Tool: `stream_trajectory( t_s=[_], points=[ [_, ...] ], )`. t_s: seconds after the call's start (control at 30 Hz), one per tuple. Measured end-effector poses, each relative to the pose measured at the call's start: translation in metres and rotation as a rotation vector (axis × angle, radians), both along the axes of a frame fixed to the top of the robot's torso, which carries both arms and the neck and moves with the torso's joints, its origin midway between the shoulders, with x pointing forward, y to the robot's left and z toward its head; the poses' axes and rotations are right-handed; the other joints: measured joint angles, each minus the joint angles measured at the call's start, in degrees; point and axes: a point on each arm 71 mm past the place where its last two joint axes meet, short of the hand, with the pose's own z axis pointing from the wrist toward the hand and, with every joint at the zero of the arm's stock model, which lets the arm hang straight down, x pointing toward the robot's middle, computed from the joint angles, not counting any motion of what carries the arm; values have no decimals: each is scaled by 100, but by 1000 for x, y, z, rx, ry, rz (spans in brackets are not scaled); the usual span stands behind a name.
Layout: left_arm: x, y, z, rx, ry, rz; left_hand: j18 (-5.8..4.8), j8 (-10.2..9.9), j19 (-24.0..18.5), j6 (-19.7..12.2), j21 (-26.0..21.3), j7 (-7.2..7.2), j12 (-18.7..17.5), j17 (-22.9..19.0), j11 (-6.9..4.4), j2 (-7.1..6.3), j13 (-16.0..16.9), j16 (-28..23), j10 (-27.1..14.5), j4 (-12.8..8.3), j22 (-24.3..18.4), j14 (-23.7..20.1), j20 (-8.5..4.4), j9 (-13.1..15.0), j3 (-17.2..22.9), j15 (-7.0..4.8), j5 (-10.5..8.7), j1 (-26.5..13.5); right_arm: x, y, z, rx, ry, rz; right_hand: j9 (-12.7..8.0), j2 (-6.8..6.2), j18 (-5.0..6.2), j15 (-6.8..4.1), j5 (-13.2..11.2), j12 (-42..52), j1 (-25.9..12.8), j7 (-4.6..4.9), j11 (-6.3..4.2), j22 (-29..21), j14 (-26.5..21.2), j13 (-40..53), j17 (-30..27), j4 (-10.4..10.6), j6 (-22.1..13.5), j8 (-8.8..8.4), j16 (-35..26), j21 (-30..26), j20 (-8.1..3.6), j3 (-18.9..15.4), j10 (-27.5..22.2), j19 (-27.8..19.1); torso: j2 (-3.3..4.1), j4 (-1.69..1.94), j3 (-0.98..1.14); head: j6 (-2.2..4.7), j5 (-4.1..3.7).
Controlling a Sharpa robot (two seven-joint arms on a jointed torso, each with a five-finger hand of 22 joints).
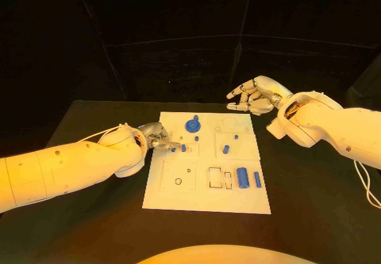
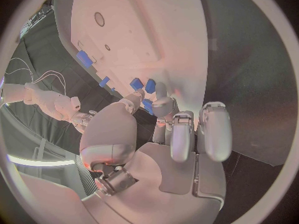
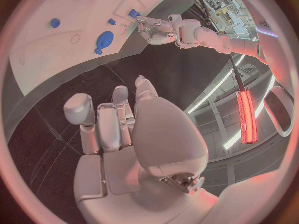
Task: Assemble the parts on the task board
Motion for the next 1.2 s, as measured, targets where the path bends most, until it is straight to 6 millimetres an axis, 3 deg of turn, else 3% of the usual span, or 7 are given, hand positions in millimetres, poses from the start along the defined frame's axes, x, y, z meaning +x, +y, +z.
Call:
stream_trajectory(
  t_s=[0.27, 0.43, 0.53, 0.67, 0.8, 1.03, 1.2],
  points=[
    [-2, 8, 2, -8, -3, 16, 0, -16, 0, -1, 0, 0, 0, 0, 0, 0, -57, 0, 0, 66, 0, 0, 0, -8, -65, 0, 0, 0, 0, 0, 0, 0, 0, 0, 0, 0, 0, 0, 0, 0, 0, 0, 0, 0, 0, 0, 0, 0, 0, 0, 0, 0, 0, 0, 0, 0, 0, 3, 0, 3, -1],
    [-1, 11, 7, -33, -13, 23, 0, -23, -18, -141, -362, 86, -437, 0, 48, 12, -562, 0, -283, 137, -149, 0, 4, -52, -169, 0, 0, 78, 0, 0, 0, 0, 0, -1, 0, 0, 0, 0, 0, 0, 0, 0, 0, 0, 0, 0, 0, 0, 0, 0, 0, 0, 0, 0, 0, 0, 0, 3, 2, 9, -1],
    [0, 12, 12, -72, -22, 22, 186, -175, -425, -509, -1170, 232, -1256, 0, 190, 55, -1461, -275, -973, 157, -1020, 2, 75, -135, -188, 88, 0, 365, 0, 0, 0, 0, 0, -1, 0, 0, -1, 0, 0, 0, 0, 0, 0, 0, 0, 0, 1, 0, 0, 0, 0, 0, 0, 0, 0, 0, 0, 3, 3, 13, 3],
    [4, 11, 20, -166, -39, 3, 445, -418, -1160, -1032, -2695, 536, -1758, -56, 454, 19, -1828, -1098, -1689, 224, -2558, -5, 271, -305, -190, 319, 0, 660, 1, -1, 0, -1, 0, -3, 0, 0, 0, 0, 0, 0, 0, 5, 0, 0, 0, 0, 0, 0, -5, 0, 0, 0, 0, 0, 0, 0, 0, 3, 3, 23, 4],
    [10, 8, 27, -270, -59, -28, 619, -616, -1711, -1301, -3881, 744, -2122, -1328, 669, -36, -2124, -2337, -2228, 281, -3612, -590, 463, -500, -333, 521, 0, 877, 1, 0, -1, 0, 0, -2, 0, 0, 0, 0, 0, 0, 0, 21, 0, 1, 0, -5, 1, 15, -21, 0, 0, 0, 0, -15, 0, 0, 1, 2, 3, 36, 0],
    [27, -3, 35, -343, -102, -91, 620, -975, -1791, -1381, -4405, 829, -2519, -2312, 756, 32, -2576, -3270, -2500, -505, -4002, -1092, 544, -843, -15, 594, 0, 2326, 2, 0, -1, 0, 1, -2, 0, 0, 0, 0, 0, 0, 0, 21, 0, 1, 0, -4, 1, 15, -21, 0, 0, 0, 0, -15, 0, 0, 5, -2, 4, 71, -30],
    [37, -23, 39, -320, -151, -197, 619, -1427, -1756, -1043, -4583, 811, -3112, -2625, 786, -143, -3221, -3524, -2424, -804, -4153, -1227, 574, -1209, 231, 612, 0, 2699, 2, 2, -1, 1, 1, 1, 0, 0, 0, 0, 0, 0, 0, 21, 0, -5, 0, -4, 1, 15, -21, 0, 0, 0, 0, -15, 0, 0, 8, -4, 4, 122, -60]
  ],
)
